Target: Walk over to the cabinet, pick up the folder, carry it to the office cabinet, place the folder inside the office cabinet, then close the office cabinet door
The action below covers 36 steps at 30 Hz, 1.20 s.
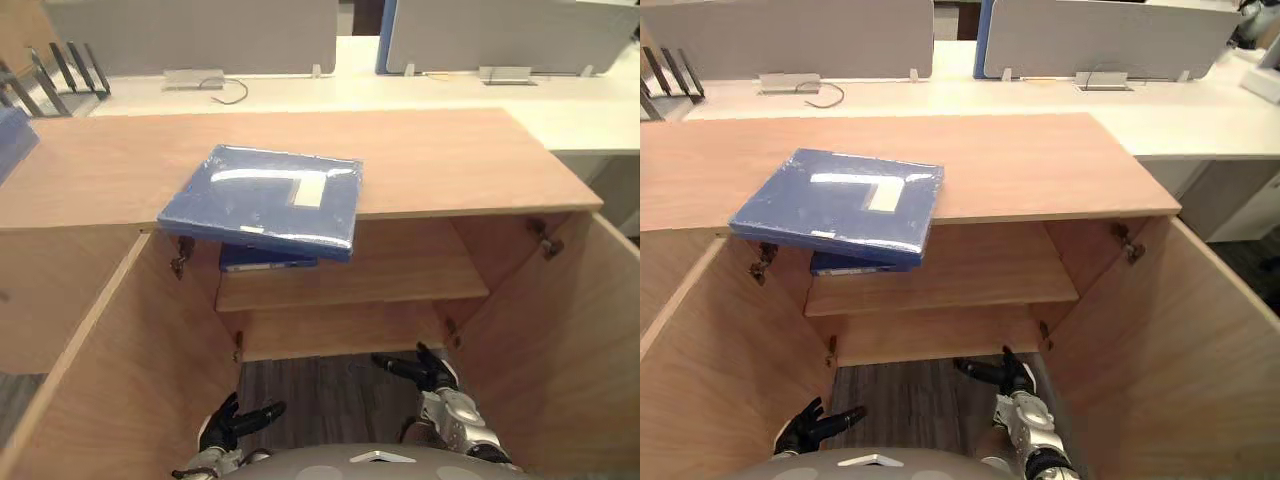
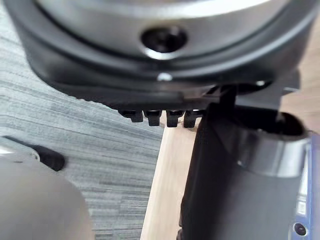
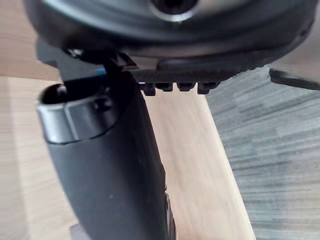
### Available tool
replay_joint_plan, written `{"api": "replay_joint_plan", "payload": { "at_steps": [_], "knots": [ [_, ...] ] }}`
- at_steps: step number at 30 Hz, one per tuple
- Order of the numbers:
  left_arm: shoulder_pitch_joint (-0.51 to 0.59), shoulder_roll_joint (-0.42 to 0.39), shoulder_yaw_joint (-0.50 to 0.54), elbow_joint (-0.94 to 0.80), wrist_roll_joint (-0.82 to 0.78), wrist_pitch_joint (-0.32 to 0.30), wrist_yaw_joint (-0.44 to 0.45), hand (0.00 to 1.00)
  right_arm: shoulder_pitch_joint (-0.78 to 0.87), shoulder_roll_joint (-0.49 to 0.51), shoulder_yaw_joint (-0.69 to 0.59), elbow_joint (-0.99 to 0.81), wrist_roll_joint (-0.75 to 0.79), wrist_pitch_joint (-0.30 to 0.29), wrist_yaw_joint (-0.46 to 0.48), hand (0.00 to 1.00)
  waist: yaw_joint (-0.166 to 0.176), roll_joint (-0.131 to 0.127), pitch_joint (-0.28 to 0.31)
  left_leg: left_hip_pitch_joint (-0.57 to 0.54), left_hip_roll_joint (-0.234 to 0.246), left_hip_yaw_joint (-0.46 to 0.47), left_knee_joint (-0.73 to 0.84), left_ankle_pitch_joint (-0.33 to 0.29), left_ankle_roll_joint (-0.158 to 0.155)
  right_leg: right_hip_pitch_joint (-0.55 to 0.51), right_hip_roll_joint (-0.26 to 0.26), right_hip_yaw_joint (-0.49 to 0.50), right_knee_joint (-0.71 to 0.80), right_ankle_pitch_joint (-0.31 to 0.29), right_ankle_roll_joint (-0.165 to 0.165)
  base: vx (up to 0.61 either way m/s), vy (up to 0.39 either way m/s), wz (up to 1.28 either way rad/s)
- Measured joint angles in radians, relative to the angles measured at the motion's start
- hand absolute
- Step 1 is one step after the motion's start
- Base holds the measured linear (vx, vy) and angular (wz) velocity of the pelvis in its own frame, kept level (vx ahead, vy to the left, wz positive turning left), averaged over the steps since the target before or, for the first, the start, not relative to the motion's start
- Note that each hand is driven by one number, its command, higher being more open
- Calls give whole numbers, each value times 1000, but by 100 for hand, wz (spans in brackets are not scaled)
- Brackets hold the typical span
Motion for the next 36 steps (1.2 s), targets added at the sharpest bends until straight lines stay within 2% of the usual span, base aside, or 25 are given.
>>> {"api": "replay_joint_plan", "payload": {
  "at_steps": [1, 2, 3, 4, 5, 7, 8, 10, 12, 13, 17, 19, 21, 23, 24, 25, 26, 27, 28, 30, 32, 36],
  "knots": [
    [-4, 22, 11, 12, 0, -1, 1, 100, -14, 25, 4, 1, -1, 0, 4, 100, 1, -38, 20, -17, 18, -18, 27, -31, -38, 30, 23, 9, -249, 30, 43, -367, -192, 30],
    [-9, 32, 12, 19, 1, -1, 2, 100, -17, 35, 4, 2, -1, 1, 6, 100, 1, -54, 29, -28, 27, -32, 45, -55, -51, 53, 37, 28, -372, 49, 64, -260, -231, 40],
    [-19, 48, 19, 30, 3, -1, 4, 100, -17, 51, 3, 8, -3, 3, 6, 100, 0, -84, 41, -47, 37, -58, 78, -90, -89, 97, 56, 92, -563, 83, 106, -47, -288, 55],
    [-19, 64, 19, 45, 17, 0, 5, 100, -10, 59, 4, 25, -3, 11, 6, 100, -4, -111, 42, -59, 42, -92, 106, -124, -133, 146, 67, 153, -669, 45, 141, 51, -336, 53],
    [-30, 53, 19, 72, 28, 3, 11, 100, -14, 42, 3, 39, -4, 14, 6, 100, 1, -85, 48, -59, 67, -109, 122, -139, -149, 165, 101, 137, -680, 33, 131, 159, -365, 59],
    [-43, 2, 15, 88, 43, 10, 13, 100, -4, -9, 3, 58, -7, 32, -3, 100, -1, 11, 37, -96, 163, -191, 128, -141, -184, 207, 201, 50, -768, 31, 108, 170, -305, 43],
    [-43, -6, 17, 91, 43, 10, 13, 100, -1, -20, 3, 63, -11, 35, -4, 100, -2, 26, 33, -94, 183, -200, 117, -134, -196, 216, 218, 32, -780, 32, 97, 183, -242, 32],
    [-43, -10, 16, 92, 43, 9, 13, 100, 5, -34, 4, 71, -12, 37, -4, 100, -4, 45, 21, -91, 220, -219, 93, -98, -230, 236, 248, -5, -790, 28, 66, 142, -173, 36],
    [-48, -3, 15, 83, 43, 6, 12, 100, 7, -37, 19, 71, -12, 34, -4, 100, -6, 31, 16, -98, 243, -243, 102, -73, -244, 263, 269, -44, -805, 15, 46, 142, -157, 44],
    [-48, 0, 15, 74, 42, 3, 14, 100, 8, -34, 23, 73, -12, 33, -3, 100, -6, 16, 6, -126, 246, -265, 134, -62, -260, 283, 280, -70, -833, 15, 45, 141, -137, 43],
    [-45, 2, 14, 32, 37, -13, 15, 100, 4, -28, 64, 83, -11, 28, -2, 100, 3, -1, -6, -207, 225, -296, 281, -51, -275, 343, 291, -115, -902, 24, 31, 110, -91, 41],
    [-51, 6, 10, 16, 29, -14, 15, 100, 3, -23, 67, 92, -11, 23, 1, 100, 4, -8, -5, -294, 198, -277, 411, -15, -280, 372, 283, -154, -932, 27, 27, 66, -80, 54],
    [-62, 20, -14, 12, 21, -14, 15, 100, 9, -22, 61, 106, -11, 21, 0, 100, 5, -15, 2, -348, 195, -182, 485, 50, -284, 406, 260, -192, -957, 32, 21, 44, -53, 59],
    [-65, 27, -31, 12, 23, -14, 14, 100, 10, -26, 58, 118, -11, 19, -4, 100, 7, -19, 6, -355, 207, -92, 488, 80, -276, 419, 246, -209, -962, 33, 18, 17, -36, 33],
    [-67, 30, -43, 12, 34, -14, 14, 100, 12, -31, 53, 117, -11, 17, -6, 100, 6, -21, 9, -352, 219, -21, 468, 52, -266, 418, 238, -214, -962, 34, 17, -4, -11, 32],
    [-68, 30, -65, 12, 52, -12, 12, 100, 16, -40, 26, 116, -10, 14, -6, 100, -6, 2, 6, -335, 214, 50, 389, 31, -255, 415, 233, -232, -961, 34, 17, -12, 37, 31],
    [-68, 27, -76, 13, 61, -12, 10, 100, 18, -47, 7, 117, -10, 14, -8, 100, -10, 10, 7, -314, 217, 89, 343, 27, -242, 416, 233, -236, -961, 35, 18, -25, 93, 40],
    [-71, 28, -87, 16, 69, -13, 6, 100, 25, -51, -16, 116, -10, 14, -13, 100, -21, 12, 6, -260, 206, 117, 223, 29, -237, 414, 229, -242, -967, 41, 27, -33, 94, 34],
    [-77, 31, -95, 29, 70, -13, 5, 100, 37, -52, -25, 116, -10, 14, -16, 100, -31, 21, 1, -218, 198, 128, 119, 30, -235, 414, 236, -250, -982, 47, 36, -36, 95, 34],
    [-98, 37, -101, 60, 70, -10, -2, 100, 47, -45, -42, 116, -10, 14, -16, 100, -31, 15, 4, -195, 191, 126, 48, 28, -231, 414, 238, -262, -1001, 64, 42, -48, 108, 20],
    [-108, 55, -101, 91, 74, -7, -4, 100, 61, -23, -57, 117, -10, 14, -17, 100, -30, -11, 8, -198, 168, 125, 52, 30, -220, 419, 217, -261, -1011, 77, 51, -66, 116, 7],
    [-108, 53, -102, 106, 85, -7, -2, 100, 85, -21, -56, 116, -11, 14, -13, 100, -40, -7, 5, -197, 142, 126, 57, 32, -203, 423, 192, -258, -1011, 85, 63, -48, 64, 3]
  ]
}}
